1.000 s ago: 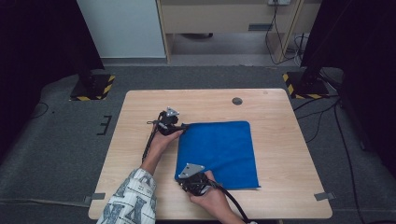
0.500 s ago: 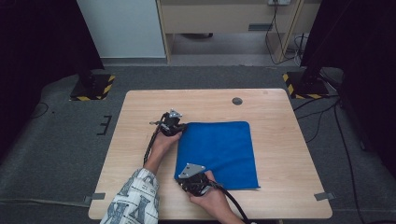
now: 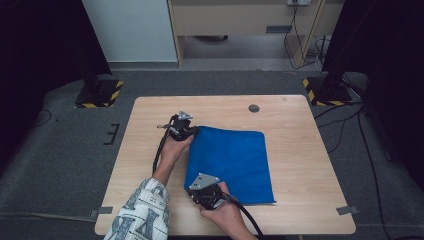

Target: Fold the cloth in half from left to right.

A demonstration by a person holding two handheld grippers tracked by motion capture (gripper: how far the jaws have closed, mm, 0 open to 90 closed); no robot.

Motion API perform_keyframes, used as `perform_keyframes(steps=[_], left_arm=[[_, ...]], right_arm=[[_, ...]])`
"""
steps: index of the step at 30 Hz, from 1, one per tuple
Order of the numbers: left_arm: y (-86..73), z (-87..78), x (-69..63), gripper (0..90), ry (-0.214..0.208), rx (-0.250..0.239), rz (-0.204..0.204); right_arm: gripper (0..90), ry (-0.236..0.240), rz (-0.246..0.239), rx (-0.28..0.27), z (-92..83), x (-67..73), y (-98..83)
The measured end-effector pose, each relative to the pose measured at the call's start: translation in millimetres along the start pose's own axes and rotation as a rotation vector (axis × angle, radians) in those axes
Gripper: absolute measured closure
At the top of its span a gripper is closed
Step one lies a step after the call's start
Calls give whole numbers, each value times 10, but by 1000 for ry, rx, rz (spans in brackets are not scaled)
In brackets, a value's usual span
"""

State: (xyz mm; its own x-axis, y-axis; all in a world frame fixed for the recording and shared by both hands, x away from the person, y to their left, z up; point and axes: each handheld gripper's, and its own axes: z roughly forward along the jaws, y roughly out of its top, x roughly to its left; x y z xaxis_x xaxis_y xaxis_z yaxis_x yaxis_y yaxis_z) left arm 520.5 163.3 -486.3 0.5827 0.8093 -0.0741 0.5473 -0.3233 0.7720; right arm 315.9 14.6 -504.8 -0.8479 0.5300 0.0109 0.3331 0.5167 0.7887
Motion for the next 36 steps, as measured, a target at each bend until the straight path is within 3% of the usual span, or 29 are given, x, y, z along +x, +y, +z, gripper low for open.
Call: perform_keyframes(steps=[14, 22, 27, 30, 36], left_arm=[[-24, -219, 213, 862, 26, -3, -23], [-85, -346, 360, 862, 21, 14, -14], [-143, -480, 501, 862, 28, 22, -7], [-178, -578, 580, 861, 34, 17, -12], [-210, -664, 644, 858, 39, 5, -39]], right_arm=[[862, -3, -8, -35, 73, 151, 193], [863, 6, -11, -38, 181, 251, 262], [864, 28, -20, -46, 288, 355, 358], [864, 55, 0, -68, 353, 407, 457], [864, 82, 0, -79, 424, 471, 584]])
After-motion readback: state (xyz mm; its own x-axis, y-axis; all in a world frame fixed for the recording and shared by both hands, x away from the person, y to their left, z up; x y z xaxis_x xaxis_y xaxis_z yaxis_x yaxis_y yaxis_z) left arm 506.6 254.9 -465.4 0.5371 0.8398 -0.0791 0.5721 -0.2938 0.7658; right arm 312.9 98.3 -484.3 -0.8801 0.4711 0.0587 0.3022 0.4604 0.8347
